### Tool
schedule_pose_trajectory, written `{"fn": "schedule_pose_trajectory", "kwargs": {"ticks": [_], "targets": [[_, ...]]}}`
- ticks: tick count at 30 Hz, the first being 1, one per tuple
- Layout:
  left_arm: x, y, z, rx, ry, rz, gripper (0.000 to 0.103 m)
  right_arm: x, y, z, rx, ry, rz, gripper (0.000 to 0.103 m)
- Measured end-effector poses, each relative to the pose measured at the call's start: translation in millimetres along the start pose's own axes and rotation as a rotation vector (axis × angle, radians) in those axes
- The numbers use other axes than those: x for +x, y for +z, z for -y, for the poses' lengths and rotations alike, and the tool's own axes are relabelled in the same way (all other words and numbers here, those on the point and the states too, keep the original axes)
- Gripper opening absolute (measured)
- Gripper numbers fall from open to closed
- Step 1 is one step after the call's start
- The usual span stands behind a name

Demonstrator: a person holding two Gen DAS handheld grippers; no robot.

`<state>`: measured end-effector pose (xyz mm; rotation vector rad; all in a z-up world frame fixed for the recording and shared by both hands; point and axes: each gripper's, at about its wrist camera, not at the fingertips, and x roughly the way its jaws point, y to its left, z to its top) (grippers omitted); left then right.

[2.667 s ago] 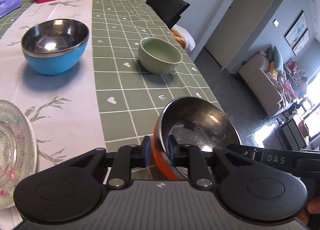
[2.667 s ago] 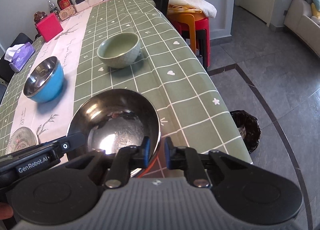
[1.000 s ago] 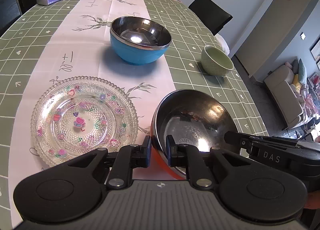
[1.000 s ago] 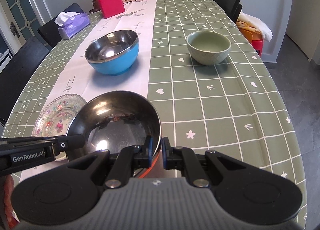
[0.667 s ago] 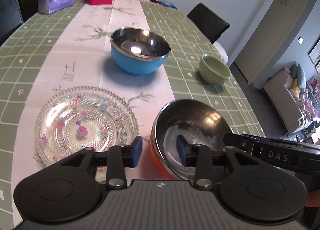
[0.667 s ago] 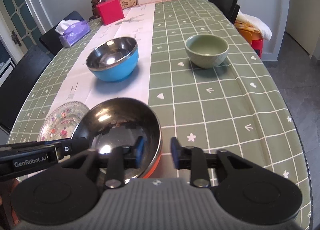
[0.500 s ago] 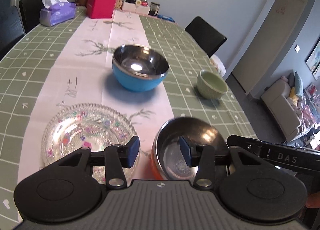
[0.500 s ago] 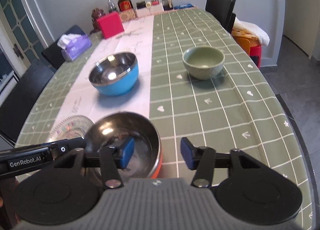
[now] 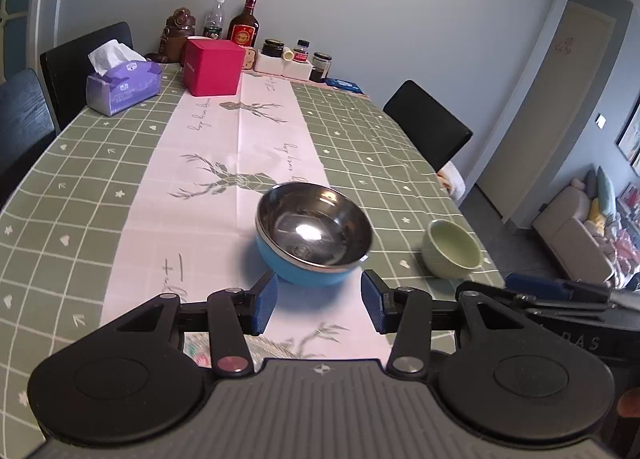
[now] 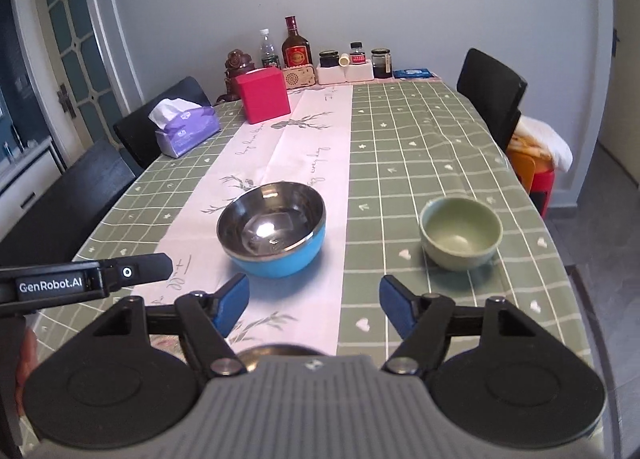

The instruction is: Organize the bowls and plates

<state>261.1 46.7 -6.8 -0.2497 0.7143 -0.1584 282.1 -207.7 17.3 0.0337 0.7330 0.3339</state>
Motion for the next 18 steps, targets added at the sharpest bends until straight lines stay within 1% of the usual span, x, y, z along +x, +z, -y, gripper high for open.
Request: {"fn": "schedule_pose_trajectory", "kwargs": {"ticks": [1, 2, 6, 8, 10, 13, 14, 16, 18], "targets": [[5, 2, -3, 0.006, 0.005, 0.001, 0.054, 5, 4, -1, -0.006, -0.009, 0.008, 0.089], [9, 4, -4, 0.013, 0.007, 0.001, 0.054, 10, 8, -1, -0.008, -0.015, 0.015, 0.091], [30, 12, -12, 0.015, 0.021, -0.01, 0.054, 36, 23, 3, 0.021, -0.015, -0.019, 0.092], [40, 16, -16, 0.0, 0.022, -0.017, 0.054, 52, 31, 6, 0.036, -0.009, -0.045, 0.087], [49, 20, -20, -0.02, 0.023, -0.027, 0.054, 69, 37, 10, 0.075, 0.008, -0.09, 0.075], [64, 19, -29, -0.053, 0.03, -0.019, 0.053, 94, 41, 13, 0.131, 0.022, -0.152, 0.061], [68, 18, -31, -0.06, 0.033, -0.017, 0.053, 102, 40, 14, 0.144, 0.027, -0.17, 0.058], [79, 18, -36, -0.072, 0.043, -0.021, 0.053, 115, 40, 14, 0.162, 0.03, -0.202, 0.046], [87, 19, -39, -0.09, 0.041, -0.023, 0.051, 126, 40, 15, 0.177, 0.033, -0.221, 0.044]]}}
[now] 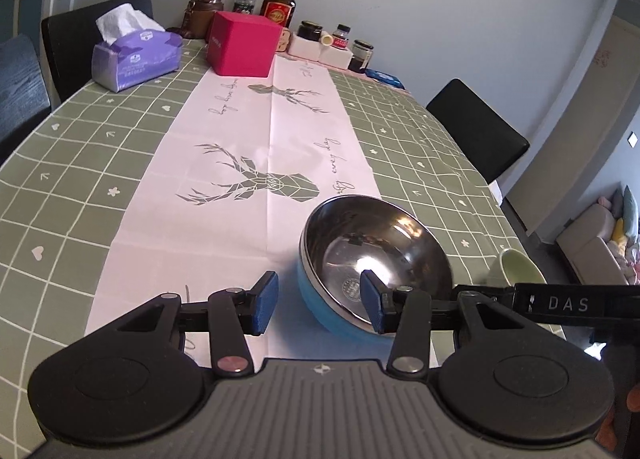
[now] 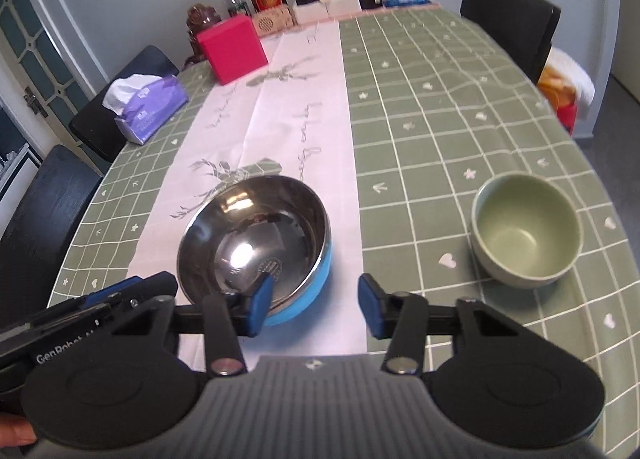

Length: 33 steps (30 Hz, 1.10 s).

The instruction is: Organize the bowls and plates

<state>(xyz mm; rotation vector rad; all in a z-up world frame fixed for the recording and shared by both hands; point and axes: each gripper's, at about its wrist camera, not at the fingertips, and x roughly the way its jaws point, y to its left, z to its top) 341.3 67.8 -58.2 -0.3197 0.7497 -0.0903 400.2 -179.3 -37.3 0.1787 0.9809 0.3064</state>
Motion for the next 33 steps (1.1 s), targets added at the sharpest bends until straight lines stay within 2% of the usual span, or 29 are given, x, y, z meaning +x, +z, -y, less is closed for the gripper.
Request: {"fn": "schedule_pose_trajectory", "kwargs": {"ticks": [4, 13, 17, 19, 20, 26, 33], "targets": [[15, 2, -4, -0.035, -0.009, -0.007, 0.05, 14, 6, 3, 0.036, 0.005, -0.021, 0.035], [34, 0, -12, -0.068, -0.017, -0.036, 0.046, 36, 12, 7, 0.062, 0.001, -0.08, 0.031], [35, -1, -9, -0.048, -0.018, -0.042, 0.037, 40, 13, 9, 0.085, 0.01, -0.091, 0.029], [36, -1, -8, -0.041, -0.033, -0.047, 0.032, 41, 14, 9, 0.093, 0.024, -0.097, 0.019], [36, 0, -8, -0.036, -0.039, -0.05, 0.028, 41, 14, 7, 0.094, 0.026, -0.098, 0.017], [31, -1, -1, -0.011, -0.026, -0.05, 0.024, 37, 11, 0, 0.054, -0.022, -0.086, 0.014], [2, 7, 20, 0.013, -0.026, -0.036, 0.023, 12, 8, 5, 0.059, -0.027, -0.054, 0.011]]}}
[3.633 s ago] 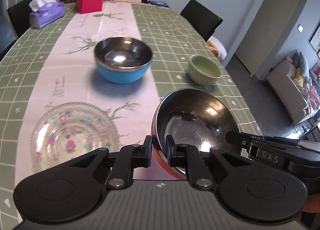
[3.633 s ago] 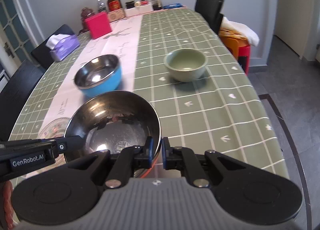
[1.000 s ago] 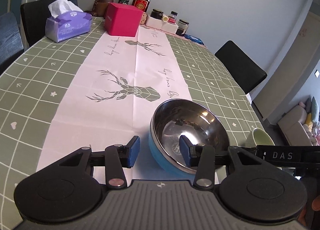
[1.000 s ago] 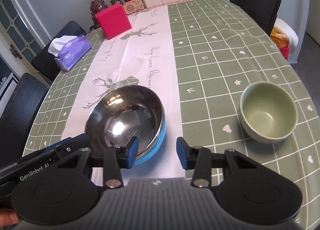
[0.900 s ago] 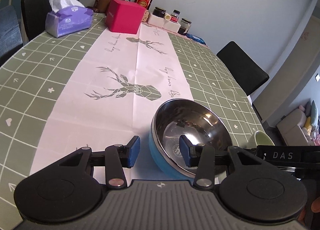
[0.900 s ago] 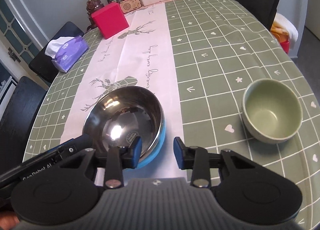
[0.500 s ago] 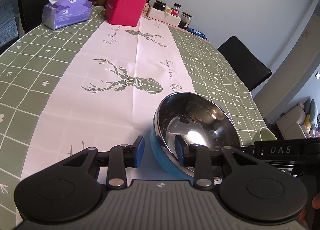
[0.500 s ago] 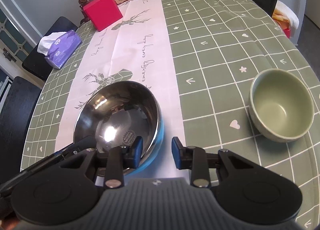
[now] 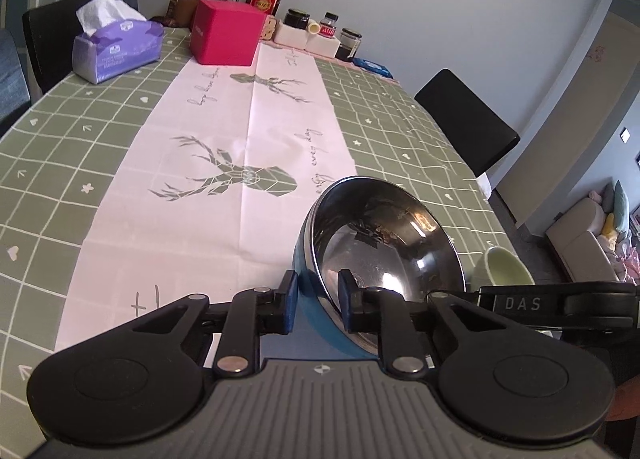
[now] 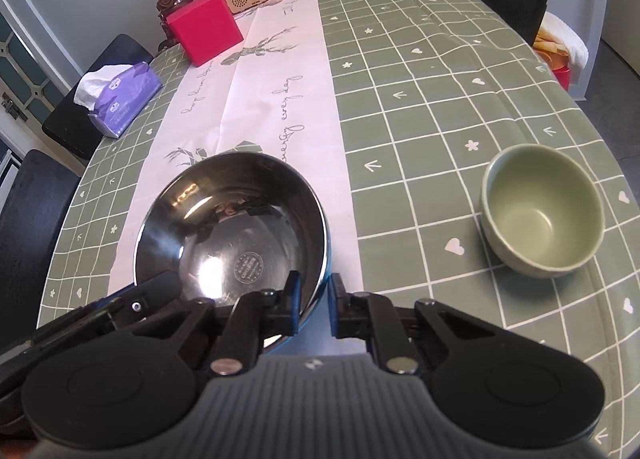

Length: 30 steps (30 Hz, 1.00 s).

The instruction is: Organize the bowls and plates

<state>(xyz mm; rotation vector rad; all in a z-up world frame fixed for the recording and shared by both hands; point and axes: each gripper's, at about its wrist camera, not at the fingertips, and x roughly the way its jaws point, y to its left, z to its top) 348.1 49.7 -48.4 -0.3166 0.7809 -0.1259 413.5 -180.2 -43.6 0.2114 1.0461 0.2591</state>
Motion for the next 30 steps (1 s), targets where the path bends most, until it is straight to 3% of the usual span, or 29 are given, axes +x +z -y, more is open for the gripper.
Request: {"fn": "schedule_pose_trajectory", "kwargs": {"ticks": [8, 16, 23, 30], "targets": [[-54, -9, 33, 0.059, 0.006, 0.041, 0.023, -59, -15, 6, 0.005, 0.035, 0.061, 0.009], [-107, -36, 50, 0.063, -0.04, 0.049, 0.023, -117, -48, 8, -0.033, 0.046, 0.106, 0.008], [-134, -64, 59, 0.063, -0.102, 0.0, 0.024, -152, -86, 19, -0.058, 0.025, 0.103, 0.007], [-128, -86, 57, 0.035, -0.147, -0.126, 0.024, -156, -112, 35, -0.046, -0.003, 0.004, 0.007]]}}
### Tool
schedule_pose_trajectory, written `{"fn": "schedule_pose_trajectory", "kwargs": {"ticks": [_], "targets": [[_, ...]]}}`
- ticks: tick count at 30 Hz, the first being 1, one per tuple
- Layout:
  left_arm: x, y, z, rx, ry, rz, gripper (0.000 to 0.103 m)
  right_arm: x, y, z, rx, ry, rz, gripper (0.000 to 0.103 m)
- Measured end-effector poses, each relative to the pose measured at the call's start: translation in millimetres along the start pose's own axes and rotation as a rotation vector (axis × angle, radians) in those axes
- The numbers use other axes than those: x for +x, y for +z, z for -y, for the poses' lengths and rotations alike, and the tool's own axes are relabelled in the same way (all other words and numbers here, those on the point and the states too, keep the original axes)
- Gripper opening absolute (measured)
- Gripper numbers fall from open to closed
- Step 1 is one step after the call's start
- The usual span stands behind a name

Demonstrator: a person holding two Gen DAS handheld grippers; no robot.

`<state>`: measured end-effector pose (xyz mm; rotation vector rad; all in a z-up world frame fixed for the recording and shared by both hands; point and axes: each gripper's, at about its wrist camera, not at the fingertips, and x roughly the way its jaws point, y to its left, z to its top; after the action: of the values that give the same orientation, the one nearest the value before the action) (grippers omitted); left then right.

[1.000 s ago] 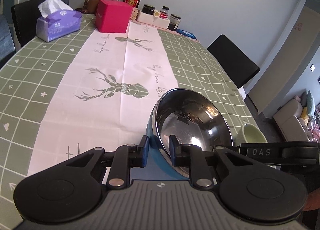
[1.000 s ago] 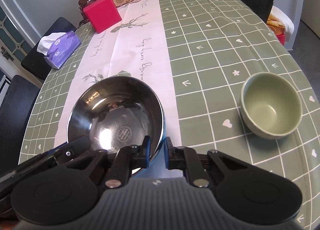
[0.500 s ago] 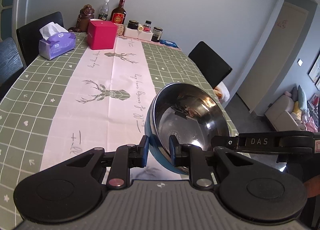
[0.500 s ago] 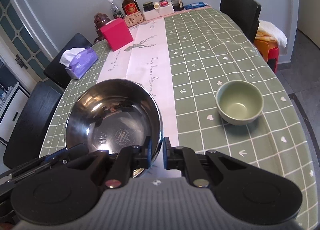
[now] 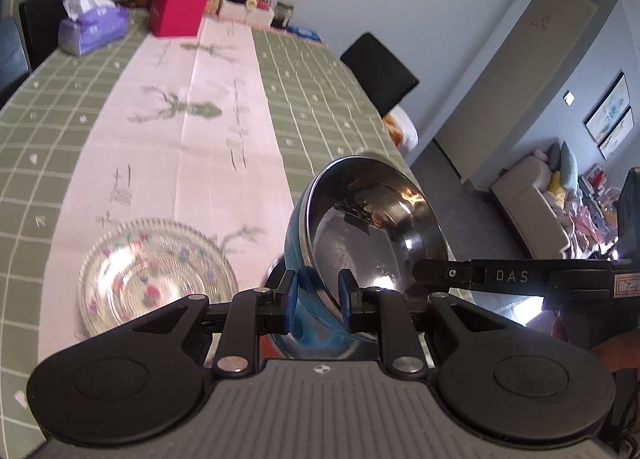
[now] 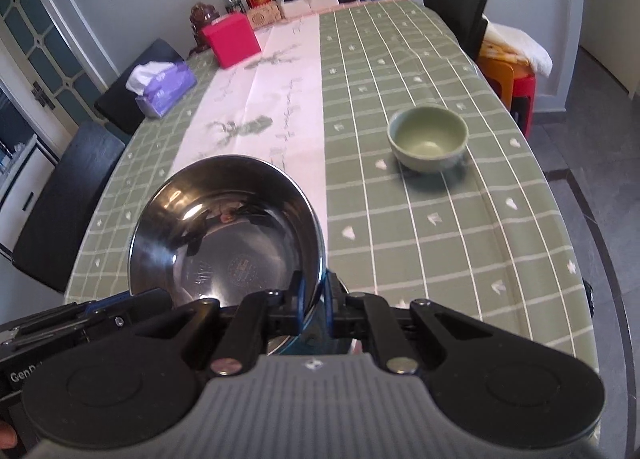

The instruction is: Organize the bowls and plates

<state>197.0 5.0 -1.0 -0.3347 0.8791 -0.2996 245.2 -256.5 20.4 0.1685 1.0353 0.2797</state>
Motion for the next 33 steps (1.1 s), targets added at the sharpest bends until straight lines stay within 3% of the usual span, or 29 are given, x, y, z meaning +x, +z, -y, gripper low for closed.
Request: {"fn": "schedule_pose_trajectory", "kwargs": {"ticks": [5, 14, 33], "targets": [[14, -4, -8, -0.023, -0.017, -0.096, 0.024, 11, -4, 9, 0.017, -0.01, -0.084, 0.007], [29, -6, -21, -0.071, -0.042, -0.189, 0.024, 26, -1, 10, 0.027, -0.018, -0.161, 0.008], [40, -6, -25, -0.078, -0.029, -0.204, 0.024, 41, -1, 13, 0.033, -0.022, -0.189, 0.008]]}}
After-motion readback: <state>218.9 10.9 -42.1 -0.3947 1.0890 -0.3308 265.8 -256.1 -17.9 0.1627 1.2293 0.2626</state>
